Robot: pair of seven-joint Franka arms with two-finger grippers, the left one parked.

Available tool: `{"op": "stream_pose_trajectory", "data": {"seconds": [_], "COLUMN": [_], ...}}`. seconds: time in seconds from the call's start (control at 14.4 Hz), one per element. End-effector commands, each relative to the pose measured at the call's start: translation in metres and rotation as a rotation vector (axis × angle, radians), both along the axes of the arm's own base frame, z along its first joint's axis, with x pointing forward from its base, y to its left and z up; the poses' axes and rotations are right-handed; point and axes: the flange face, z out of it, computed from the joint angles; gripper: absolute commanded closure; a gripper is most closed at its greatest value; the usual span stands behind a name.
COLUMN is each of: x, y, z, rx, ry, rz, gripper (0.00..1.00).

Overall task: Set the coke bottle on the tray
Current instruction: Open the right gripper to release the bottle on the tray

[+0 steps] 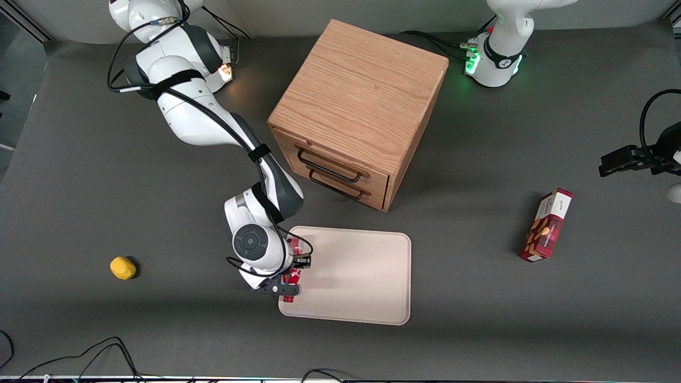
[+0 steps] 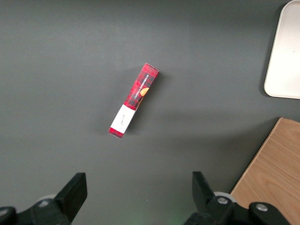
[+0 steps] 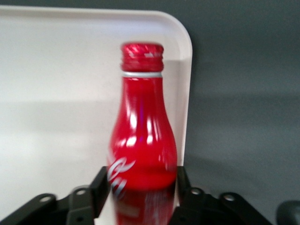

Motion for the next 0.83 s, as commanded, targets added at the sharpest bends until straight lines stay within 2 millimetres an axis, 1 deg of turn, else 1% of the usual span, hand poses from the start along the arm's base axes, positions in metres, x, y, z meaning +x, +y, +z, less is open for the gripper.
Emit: {"op": "stream_pose_trajectory", "data": {"seconds": [0.0,0.35,0.76], "x": [0.0052,0.0052,0.0049], "y": [0.0037,0.0028,0.0026], "z": [0.0039,0.003,0.009], "rx": [0.01,0.006,0.004], "ry": [-0.023,-0.021,-0.019], "rz": [0.008,0.006,0.004], "gripper": [0.0,0.0,0.0]}}
